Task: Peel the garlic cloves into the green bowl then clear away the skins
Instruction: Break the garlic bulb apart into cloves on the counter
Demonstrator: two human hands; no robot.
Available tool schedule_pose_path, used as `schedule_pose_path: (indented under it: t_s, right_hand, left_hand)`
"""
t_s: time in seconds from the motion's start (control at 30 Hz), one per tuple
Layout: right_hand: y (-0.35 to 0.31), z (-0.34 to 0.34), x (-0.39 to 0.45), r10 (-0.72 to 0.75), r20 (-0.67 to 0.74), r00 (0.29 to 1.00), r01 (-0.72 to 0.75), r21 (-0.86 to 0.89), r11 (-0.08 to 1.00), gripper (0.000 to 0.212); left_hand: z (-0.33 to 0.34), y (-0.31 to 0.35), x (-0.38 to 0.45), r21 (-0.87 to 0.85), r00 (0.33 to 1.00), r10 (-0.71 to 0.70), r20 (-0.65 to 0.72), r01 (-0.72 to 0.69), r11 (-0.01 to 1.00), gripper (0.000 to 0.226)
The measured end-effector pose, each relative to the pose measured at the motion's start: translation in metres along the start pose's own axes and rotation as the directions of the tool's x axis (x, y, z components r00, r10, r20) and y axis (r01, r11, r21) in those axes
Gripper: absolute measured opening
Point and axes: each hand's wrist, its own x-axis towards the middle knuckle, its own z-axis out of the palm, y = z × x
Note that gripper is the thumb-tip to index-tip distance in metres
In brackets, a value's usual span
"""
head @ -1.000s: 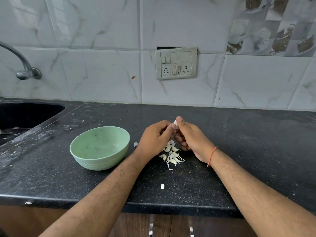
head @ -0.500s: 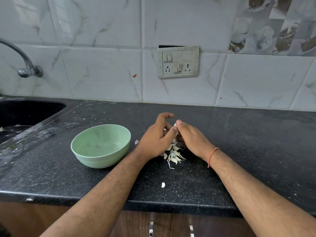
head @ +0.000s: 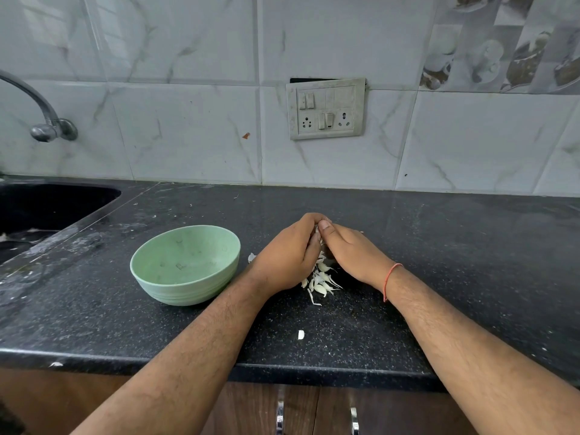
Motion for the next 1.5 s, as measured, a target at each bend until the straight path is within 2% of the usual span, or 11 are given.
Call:
schedule_pose_path:
  t_s: [0.37,0.57,0.67,0.83,1.03,1.13,1.23,1.3,1.5]
  right_hand:
    - [-0.007,-0.012,-0.008,0.004,0.081,0.997,-0.008,0.049,0.999,0.051]
    - [-0.009,-0.016,-0.01,0.028,0.15,0.988,-0.033,0.031,0.999,0.051]
    - [-0.011,-0.018,-0.011,0.052,0.171,0.984,-0.06,0.045,0.997,0.04]
    - [-0.01,-0.017,-0.011,0.105,0.246,0.964,-0.149,0.166,0.975,0.04]
    - [-0.005,-0.015,-0.006,0.179,0.264,0.948,-0.251,0.274,0.928,0.047]
    - [-0.002,-0.015,-0.004,0.206,0.274,0.94,-0.295,0.343,0.892,0.051]
    - [-0.001,-0.017,-0.005,0.223,0.3,0.928,-0.343,0.444,0.828,0.055]
    - [-0.001,-0.018,-0.007,0.22,0.319,0.922,-0.362,0.505,0.784,0.057]
    - [0.001,-0.019,-0.005,0.213,0.437,0.874,-0.449,0.556,0.7,0.055]
  left_hand:
    - [-0.007,-0.001,-0.001,0.111,0.991,0.13,0.031,-0.132,0.985,0.03]
    - [-0.008,0.002,-0.002,0.113,0.996,0.069,0.051,-0.075,0.991,0.029]
    - [-0.007,0.004,-0.003,0.066,0.997,0.056,0.061,-0.06,0.996,0.026]
    - [-0.006,0.004,-0.003,-0.01,0.998,0.024,0.056,-0.024,1.0,0.021]
    - [-0.006,-0.003,-0.003,-0.055,0.999,0.015,0.048,-0.012,0.998,0.025]
    - [-0.005,0.0,-0.003,-0.053,0.998,0.048,-0.041,-0.05,0.997,0.033]
    - [-0.004,0.005,-0.004,-0.128,0.983,0.086,-0.161,-0.108,0.986,0.053]
    - [-0.005,0.008,-0.005,-0.171,0.975,0.106,-0.194,-0.14,0.975,0.062]
    - [-0.005,0.016,-0.004,-0.192,0.964,0.1,-0.245,-0.15,0.97,0.053]
